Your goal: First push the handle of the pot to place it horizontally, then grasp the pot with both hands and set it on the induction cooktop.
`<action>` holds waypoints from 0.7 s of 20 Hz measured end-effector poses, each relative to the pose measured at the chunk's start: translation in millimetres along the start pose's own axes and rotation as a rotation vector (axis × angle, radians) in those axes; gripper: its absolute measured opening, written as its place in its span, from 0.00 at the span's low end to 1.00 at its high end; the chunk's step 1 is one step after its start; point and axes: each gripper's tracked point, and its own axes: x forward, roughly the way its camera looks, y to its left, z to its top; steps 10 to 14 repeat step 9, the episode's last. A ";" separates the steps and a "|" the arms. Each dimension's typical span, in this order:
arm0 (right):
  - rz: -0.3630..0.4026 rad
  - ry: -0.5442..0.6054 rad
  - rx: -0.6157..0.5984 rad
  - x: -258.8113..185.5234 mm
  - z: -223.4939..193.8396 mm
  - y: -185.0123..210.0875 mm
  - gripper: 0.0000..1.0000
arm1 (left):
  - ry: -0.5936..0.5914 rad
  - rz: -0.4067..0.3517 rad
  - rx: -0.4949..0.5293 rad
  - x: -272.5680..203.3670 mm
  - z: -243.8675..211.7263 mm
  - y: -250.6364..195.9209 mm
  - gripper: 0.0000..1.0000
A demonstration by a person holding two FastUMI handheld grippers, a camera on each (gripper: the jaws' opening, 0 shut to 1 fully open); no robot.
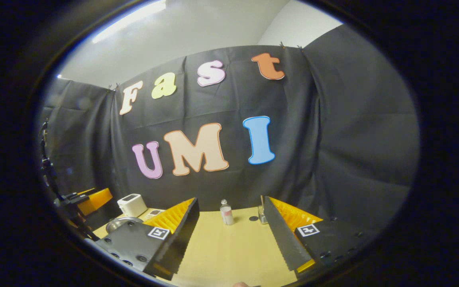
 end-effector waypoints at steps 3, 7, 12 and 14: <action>-0.010 0.003 -0.006 -4.0 -1.6 -1.1 0.92 | -0.004 -0.009 0.012 -1.5 1.4 -1.5 0.96; -0.003 0.013 0.019 -5.4 -2.4 4.0 0.99 | 0.014 -0.030 0.028 -3.7 -2.8 -6.2 0.96; -0.002 0.015 0.030 -6.0 -3.7 5.7 0.92 | 0.030 -0.044 0.034 -5.7 -6.3 -8.1 0.96; -0.002 0.015 0.030 -6.0 -3.7 5.7 0.92 | 0.030 -0.044 0.034 -5.7 -6.3 -8.1 0.96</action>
